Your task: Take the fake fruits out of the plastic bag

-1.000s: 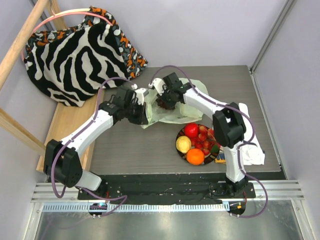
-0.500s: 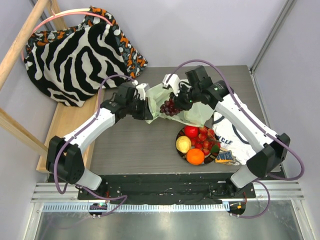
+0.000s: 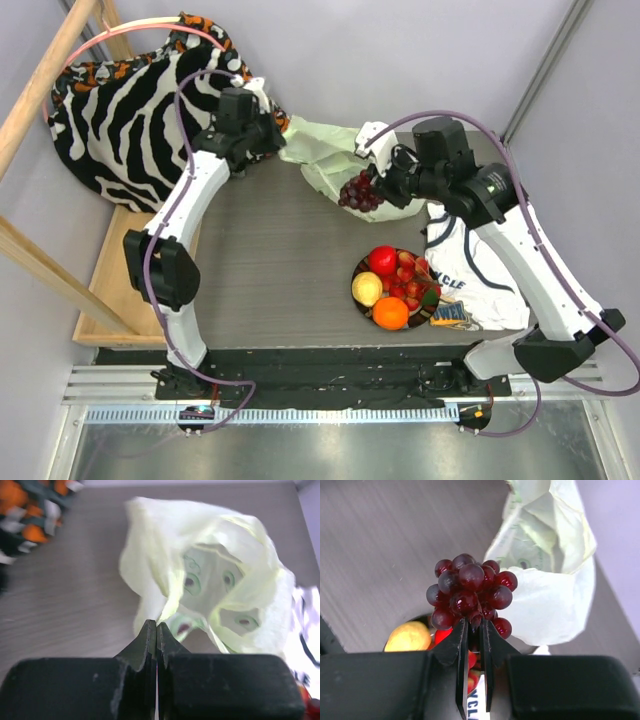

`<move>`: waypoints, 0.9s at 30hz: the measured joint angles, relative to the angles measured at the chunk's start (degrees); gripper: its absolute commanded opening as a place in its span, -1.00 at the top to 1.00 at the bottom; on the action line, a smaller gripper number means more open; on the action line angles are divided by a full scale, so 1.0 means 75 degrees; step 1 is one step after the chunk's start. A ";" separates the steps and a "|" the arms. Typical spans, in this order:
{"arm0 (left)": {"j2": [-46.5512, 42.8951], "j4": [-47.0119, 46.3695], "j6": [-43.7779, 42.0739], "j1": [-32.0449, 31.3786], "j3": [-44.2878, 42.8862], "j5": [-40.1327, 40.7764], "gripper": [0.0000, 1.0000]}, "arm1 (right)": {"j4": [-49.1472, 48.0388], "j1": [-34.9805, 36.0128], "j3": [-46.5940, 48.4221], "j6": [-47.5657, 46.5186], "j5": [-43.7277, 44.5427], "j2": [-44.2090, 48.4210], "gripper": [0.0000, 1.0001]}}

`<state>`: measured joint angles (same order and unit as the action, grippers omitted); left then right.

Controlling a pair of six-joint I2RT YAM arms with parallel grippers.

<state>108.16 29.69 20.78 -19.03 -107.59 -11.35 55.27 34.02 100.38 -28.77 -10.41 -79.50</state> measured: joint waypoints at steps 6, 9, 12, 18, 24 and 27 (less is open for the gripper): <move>-0.0612 -0.0079 -0.0055 0.0385 0.0289 0.0842 1.00 | -0.0085 0.0000 0.0321 -0.0026 0.0189 0.0312 0.97; -0.1489 -0.0105 -0.0050 0.0300 0.1419 0.0778 1.00 | 0.0038 0.0000 -0.0516 -0.0192 0.0210 0.0938 0.97; -0.2180 -0.0076 -0.0023 0.0251 0.2465 0.0565 1.00 | 0.0286 0.0000 -0.1445 -0.0385 0.0213 0.1597 0.97; -0.2629 -0.0096 0.0157 0.0245 0.4045 -0.0102 1.00 | 0.0595 0.0000 -0.2914 -0.0839 0.0221 0.2343 0.97; -0.2629 -0.0134 0.0198 0.0245 0.4138 -0.0399 1.00 | 0.0527 0.0000 -0.3640 -0.0973 0.0268 0.2378 0.97; -0.2629 -0.0178 0.0216 0.0245 0.4109 -0.0484 1.00 | 0.0379 0.0000 -0.3762 -0.0906 0.0297 0.2378 0.97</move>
<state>88.44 28.36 22.39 -17.19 -76.77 -14.98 58.11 34.02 72.16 -35.57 -8.19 -61.67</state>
